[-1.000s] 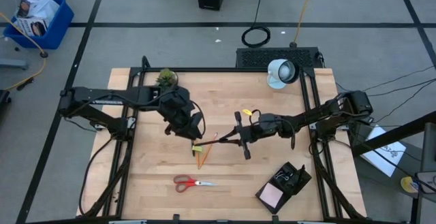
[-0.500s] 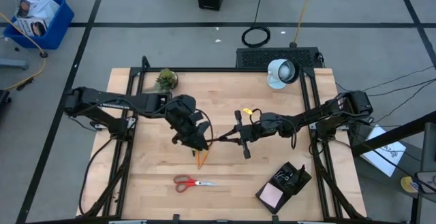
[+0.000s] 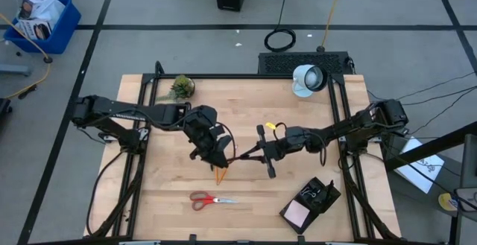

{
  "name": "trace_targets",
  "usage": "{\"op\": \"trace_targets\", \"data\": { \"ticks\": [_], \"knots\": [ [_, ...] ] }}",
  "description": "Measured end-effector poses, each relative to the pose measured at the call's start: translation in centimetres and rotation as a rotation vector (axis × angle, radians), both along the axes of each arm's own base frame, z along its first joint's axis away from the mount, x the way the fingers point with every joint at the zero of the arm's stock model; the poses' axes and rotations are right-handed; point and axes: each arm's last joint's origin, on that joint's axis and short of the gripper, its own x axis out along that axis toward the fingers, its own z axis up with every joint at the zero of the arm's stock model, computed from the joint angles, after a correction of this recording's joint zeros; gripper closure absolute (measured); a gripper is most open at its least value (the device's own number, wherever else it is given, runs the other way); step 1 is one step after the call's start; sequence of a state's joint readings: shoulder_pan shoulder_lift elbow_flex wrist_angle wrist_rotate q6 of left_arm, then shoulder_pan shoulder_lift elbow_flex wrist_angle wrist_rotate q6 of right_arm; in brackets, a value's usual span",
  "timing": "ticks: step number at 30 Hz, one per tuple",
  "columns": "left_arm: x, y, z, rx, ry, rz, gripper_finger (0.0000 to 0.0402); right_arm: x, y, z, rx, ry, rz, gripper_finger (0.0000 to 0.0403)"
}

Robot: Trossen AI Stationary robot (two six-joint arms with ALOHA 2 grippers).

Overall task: Pick and place office supplies into organizer
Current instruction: Put the black pen into the desk organizer

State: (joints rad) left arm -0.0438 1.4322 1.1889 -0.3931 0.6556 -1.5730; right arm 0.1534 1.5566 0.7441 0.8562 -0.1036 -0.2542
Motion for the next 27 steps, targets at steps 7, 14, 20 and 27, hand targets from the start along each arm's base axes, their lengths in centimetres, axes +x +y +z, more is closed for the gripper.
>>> {"op": "trace_targets", "data": {
  "ticks": [7,14,20,27],
  "knots": [
    [0.0,0.0,0.1,-0.006,-0.009,-0.016,0.0343,0.0,0.3,0.1,0.005,-0.007,0.005,0.0376],
    [0.2,-0.1,0.4,0.003,-0.068,-0.034,0.0383,0.0,0.3,0.1,0.008,-0.014,0.009,0.0378],
    [0.2,-0.1,0.5,0.007,-0.088,-0.047,0.0359,-0.1,0.4,1.0,0.132,-0.075,0.013,0.0348],
    [0.6,0.4,0.8,0.064,-0.175,-0.038,0.0375,-0.9,0.1,3.8,0.296,-0.217,0.034,0.0312]
  ]
}}
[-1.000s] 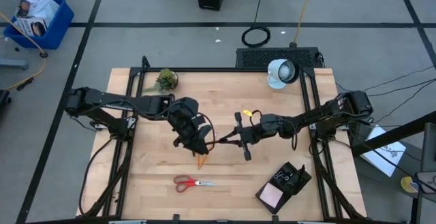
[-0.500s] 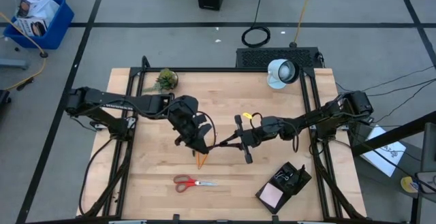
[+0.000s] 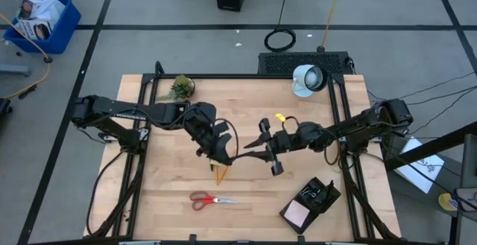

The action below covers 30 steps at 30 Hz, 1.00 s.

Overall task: Pick and place office supplies into organizer
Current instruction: Put the black pen into the desk organizer

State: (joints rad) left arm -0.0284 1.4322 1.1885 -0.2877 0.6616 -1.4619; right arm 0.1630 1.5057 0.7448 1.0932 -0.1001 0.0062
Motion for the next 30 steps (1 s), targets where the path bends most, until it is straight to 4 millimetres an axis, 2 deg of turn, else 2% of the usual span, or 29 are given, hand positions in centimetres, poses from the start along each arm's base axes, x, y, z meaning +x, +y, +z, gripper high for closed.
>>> {"op": "trace_targets", "data": {
  "ticks": [4,11,15,19,23,30],
  "knots": [
    [0.4,0.9,0.4,0.068,-0.097,0.047,0.0384,-1.0,-0.5,2.0,0.129,-0.041,-0.013,0.0303],
    [0.9,2.4,1.3,0.163,-0.246,0.123,0.0363,-3.7,-2.4,6.0,0.49,-0.158,-0.094,0.0309],
    [1.2,3.0,2.0,0.22,-0.352,0.17,0.038,-5.5,-3.3,7.9,0.545,-0.203,-0.109,0.0309],
    [1.5,3.6,3.1,0.268,-0.48,0.231,0.0384,-6.8,-3.8,8.5,0.617,-0.168,-0.196,0.031],
    [1.6,3.9,3.9,0.282,-0.57,0.273,0.0369,-7.3,-4.2,8.3,0.738,-0.114,-0.29,0.0307],
    [1.7,3.8,4.1,0.312,-0.604,0.283,0.0379,-7.4,-4.4,8.3,0.783,-0.138,-0.351,0.029]
  ]
}}
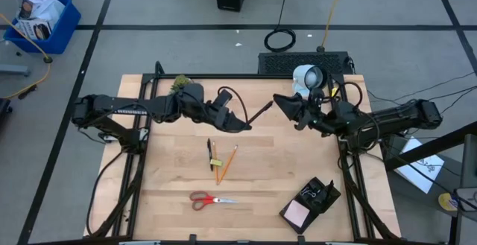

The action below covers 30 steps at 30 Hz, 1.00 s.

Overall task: Pick and place office supplies into organizer
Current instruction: Put the black pen into the desk organizer

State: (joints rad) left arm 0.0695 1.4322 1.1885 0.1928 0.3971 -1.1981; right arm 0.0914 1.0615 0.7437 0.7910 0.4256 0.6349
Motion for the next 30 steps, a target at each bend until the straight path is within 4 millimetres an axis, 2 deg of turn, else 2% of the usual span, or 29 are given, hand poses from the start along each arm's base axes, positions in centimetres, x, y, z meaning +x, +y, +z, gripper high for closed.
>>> {"op": "trace_targets", "data": {
  "ticks": [5,9,17,30],
  "knots": [
    [0.0,-0.4,0.0,0.018,-0.006,0.009,0.0379,-0.3,-0.2,0.3,-0.056,-0.001,-0.118,0.0265],
    [0.1,-0.5,0.1,0.021,-0.019,0.031,0.0373,-0.4,-0.5,0.3,0.015,-0.007,-0.194,0.0247],
    [0.1,-0.2,0.5,0.025,-0.055,0.053,0.0378,0.6,-0.8,-1.5,0.204,-0.077,-0.05,0.022],
    [0.1,-0.2,0.4,0.01,-0.046,0.06,0.0374,2.1,-0.4,-2.2,0.251,-0.218,0.052,0.0213]
  ]
}}
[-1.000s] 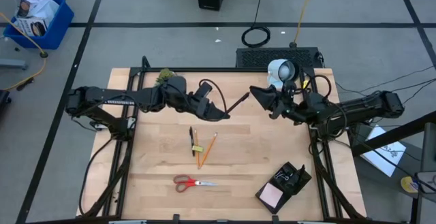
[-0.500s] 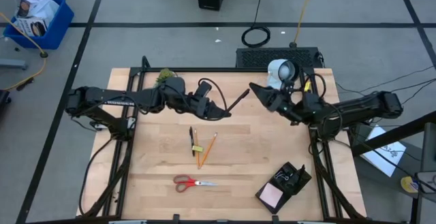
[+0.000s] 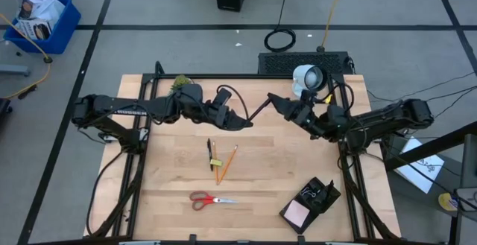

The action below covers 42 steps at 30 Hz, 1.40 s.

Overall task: Pick and place office supplies into organizer
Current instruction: Put the black pen into the desk organizer

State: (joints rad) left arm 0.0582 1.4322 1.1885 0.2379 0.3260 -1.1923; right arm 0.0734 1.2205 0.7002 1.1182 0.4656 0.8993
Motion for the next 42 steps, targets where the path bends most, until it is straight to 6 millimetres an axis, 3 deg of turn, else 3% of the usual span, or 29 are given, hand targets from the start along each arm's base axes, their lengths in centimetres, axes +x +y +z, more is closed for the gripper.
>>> {"op": "trace_targets", "data": {
  "ticks": [12,42],
  "knots": [
    [0.01,0.14,-0.01,-0.023,0.007,0.017,0.0374,0.23,0.23,0.0,-0.019,-0.037,0.076,0.0221],
    [0.0,0.13,-0.25,-0.04,0.036,0.014,0.0367,0.51,-0.14,-0.46,-0.029,0.022,0.063,0.0378]
  ]
}}
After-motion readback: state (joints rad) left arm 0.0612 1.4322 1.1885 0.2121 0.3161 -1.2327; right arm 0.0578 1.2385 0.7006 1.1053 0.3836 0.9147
